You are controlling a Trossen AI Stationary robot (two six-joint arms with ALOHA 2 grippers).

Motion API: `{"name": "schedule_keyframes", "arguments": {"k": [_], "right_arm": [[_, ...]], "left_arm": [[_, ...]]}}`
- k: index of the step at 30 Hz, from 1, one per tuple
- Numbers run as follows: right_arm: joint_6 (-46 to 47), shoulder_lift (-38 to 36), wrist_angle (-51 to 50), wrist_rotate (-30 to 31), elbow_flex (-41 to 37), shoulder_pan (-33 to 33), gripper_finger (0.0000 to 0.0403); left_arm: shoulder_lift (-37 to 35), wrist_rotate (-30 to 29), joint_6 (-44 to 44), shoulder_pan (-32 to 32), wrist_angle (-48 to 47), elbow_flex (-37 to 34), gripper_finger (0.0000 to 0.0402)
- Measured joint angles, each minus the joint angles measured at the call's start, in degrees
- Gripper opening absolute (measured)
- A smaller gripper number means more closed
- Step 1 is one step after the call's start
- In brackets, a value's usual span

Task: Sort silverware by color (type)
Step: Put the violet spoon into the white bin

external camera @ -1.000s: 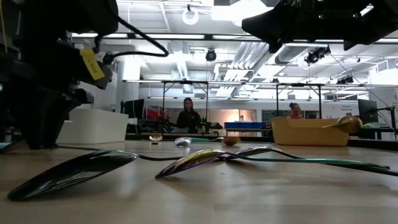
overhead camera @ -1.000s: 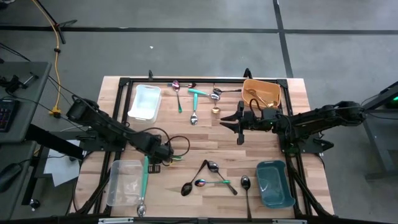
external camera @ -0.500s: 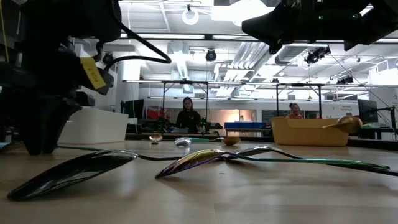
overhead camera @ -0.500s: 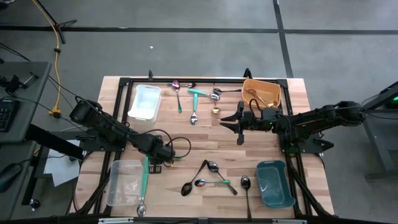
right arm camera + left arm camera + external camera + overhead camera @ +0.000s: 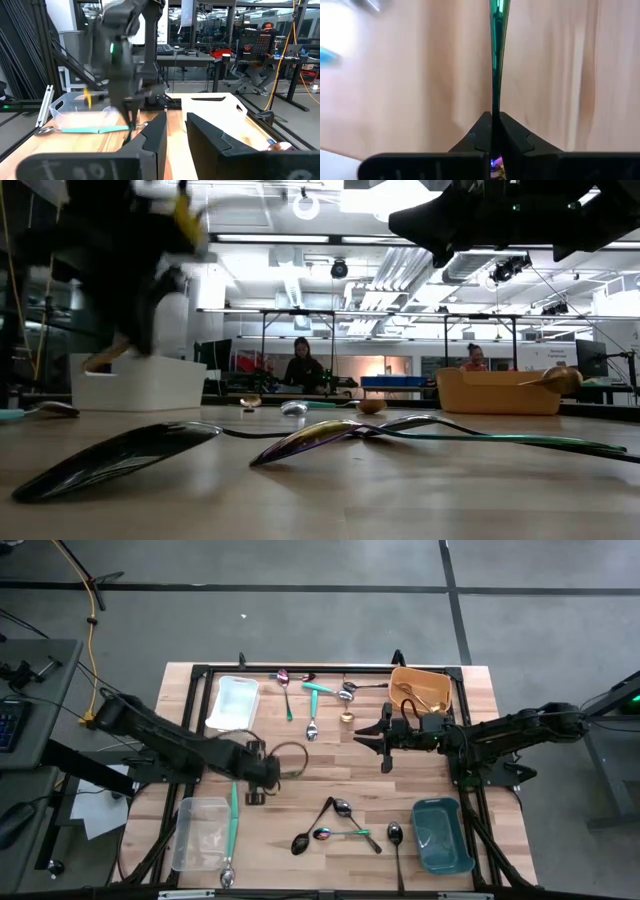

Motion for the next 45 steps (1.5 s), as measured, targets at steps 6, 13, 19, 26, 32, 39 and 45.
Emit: {"name": "schedule_keyframes", "arguments": {"k": [6, 13, 19, 26, 32, 39, 45], "right_arm": [[0.00, 0.00, -0.19, 0.00, 0.00, 0.03, 0.0069], [-0.02, 0.01, -0.94, -0.68, 0.00, 0.05, 0.0069], [-0.02, 0.02, -0.32, -0.68, -0.02, 0.07, 0.0069], [0.00, 0.00, 0.11, -0.66, -0.02, 0.06, 0.0069], [0.09, 0.00, 0.15, -0.66, -0.02, 0.05, 0.0069], [0.02, 0.00, 0.13, -0.66, -0.02, 0.04, 0.0069], [1.46, 0.00, -1.23, -0.63, -0.02, 0.04, 0.0069]], "left_arm": [[-11.00, -12.51, 7.46, 0.85, 20.40, -4.86, 0.0007], [-15.68, -3.43, 16.54, 7.48, 67.80, -23.14, 0.0007], [-9.89, 6.10, 15.73, 13.61, 93.67, -31.29, 0.0006], [-4.29, 9.22, 17.59, 15.62, 100.69, -31.85, 0.0006], [-3.65, 10.51, 18.14, 17.94, 100.93, -30.94, 0.0006], [-3.63, 12.96, 17.54, 18.55, 100.54, -30.93, 0.0006], [-3.65, 12.88, 17.64, 19.43, 100.95, -30.93, 0.0006]]}}
